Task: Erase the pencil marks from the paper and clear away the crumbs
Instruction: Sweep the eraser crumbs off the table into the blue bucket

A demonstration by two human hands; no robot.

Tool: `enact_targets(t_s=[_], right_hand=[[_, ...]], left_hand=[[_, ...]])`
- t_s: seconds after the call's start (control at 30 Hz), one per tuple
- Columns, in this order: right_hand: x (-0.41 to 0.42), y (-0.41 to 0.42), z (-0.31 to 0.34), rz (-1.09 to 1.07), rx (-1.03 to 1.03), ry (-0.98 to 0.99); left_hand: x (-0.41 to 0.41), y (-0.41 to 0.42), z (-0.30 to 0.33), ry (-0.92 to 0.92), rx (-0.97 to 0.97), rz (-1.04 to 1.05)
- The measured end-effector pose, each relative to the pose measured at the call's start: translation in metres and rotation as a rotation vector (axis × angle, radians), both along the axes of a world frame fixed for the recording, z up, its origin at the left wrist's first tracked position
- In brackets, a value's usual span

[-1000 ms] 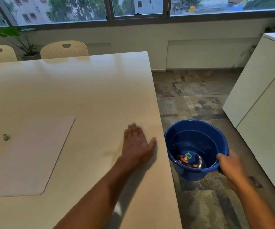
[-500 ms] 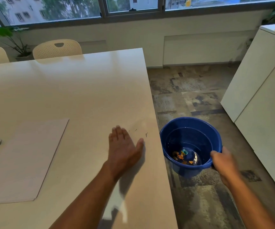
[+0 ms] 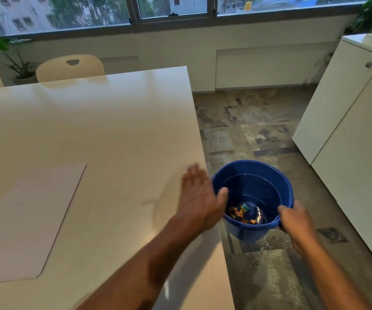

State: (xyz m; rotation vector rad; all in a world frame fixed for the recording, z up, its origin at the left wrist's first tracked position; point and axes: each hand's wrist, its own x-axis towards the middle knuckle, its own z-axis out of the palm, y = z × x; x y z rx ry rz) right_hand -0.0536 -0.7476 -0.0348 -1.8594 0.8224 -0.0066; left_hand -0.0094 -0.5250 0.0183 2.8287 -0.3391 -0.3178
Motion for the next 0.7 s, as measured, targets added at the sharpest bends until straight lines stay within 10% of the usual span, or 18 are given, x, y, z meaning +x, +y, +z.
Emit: enact_targets(t_s=[0.2,0.5,0.7], right_hand=[[0.001,0.001,-0.002,-0.013,0.017,-0.007],[-0.001,0.003,-0.001,-0.028,0.028,-0.021],[0.004,0.000,-0.002,-0.021,0.026,-0.010]], left_hand=[[-0.001,0.039,-0.012,0.121,0.086,0.241],[-0.002,-0.047,0.000,0.041,0.026,-0.253],[-0.016,0.019,0.002,0.069,0.044,0.100]])
